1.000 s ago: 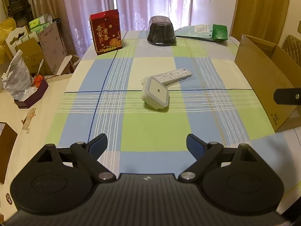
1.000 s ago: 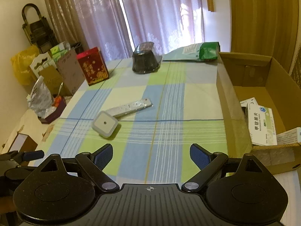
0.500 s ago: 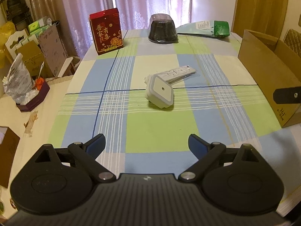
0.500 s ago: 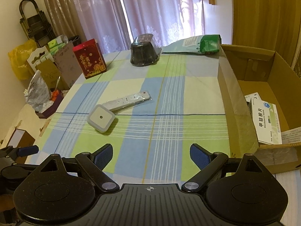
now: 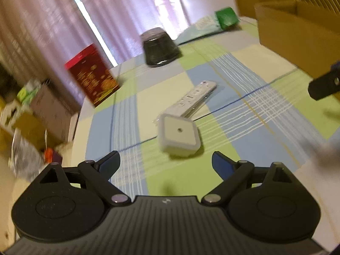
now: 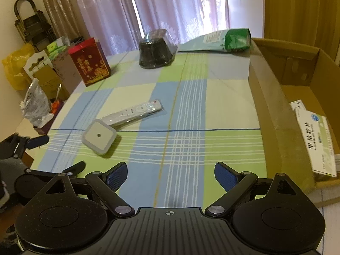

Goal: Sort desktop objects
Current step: 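Move both tools back over the table toward the night-light and bagged remote, then grasp the white night-light with the left tool while the right tool grasps the bagged remote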

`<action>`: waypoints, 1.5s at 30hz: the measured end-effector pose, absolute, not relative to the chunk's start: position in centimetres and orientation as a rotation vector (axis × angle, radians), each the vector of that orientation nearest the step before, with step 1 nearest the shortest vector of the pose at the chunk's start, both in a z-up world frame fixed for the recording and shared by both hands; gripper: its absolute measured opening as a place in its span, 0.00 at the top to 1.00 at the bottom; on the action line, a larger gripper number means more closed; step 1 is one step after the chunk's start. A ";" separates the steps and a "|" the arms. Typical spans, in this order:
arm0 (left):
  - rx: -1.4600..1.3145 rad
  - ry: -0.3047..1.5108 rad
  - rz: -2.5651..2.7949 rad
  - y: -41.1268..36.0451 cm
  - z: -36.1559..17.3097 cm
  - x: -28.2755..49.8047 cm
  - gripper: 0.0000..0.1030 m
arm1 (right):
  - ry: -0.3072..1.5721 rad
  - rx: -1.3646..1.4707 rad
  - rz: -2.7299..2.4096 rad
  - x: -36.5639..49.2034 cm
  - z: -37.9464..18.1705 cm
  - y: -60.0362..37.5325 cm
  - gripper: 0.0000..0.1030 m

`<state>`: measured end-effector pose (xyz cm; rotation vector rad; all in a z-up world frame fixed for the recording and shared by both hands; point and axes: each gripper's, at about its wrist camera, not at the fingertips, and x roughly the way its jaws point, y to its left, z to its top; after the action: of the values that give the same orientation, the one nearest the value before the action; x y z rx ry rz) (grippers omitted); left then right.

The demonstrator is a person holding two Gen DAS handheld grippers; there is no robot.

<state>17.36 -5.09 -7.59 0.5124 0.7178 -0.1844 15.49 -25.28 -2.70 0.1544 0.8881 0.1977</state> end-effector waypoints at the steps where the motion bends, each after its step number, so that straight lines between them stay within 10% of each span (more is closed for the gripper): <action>1: 0.533 0.714 -0.190 -5.5 -8.1 17.9 0.13 | 0.892 0.157 0.197 15.9 -3.1 -25.3 0.11; 14: 0.721 0.686 -0.223 -8.1 -13.1 21.7 0.39 | 0.921 0.145 0.191 20.1 -6.1 -25.7 0.11; 45: 0.123 0.754 -0.093 5.8 -9.4 19.1 0.39 | 0.860 -0.676 0.920 34.6 -12.6 -10.0 0.12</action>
<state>19.12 5.80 -9.43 0.1225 0.7538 -0.0933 34.58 -9.98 -12.63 -0.6760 0.8602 0.9202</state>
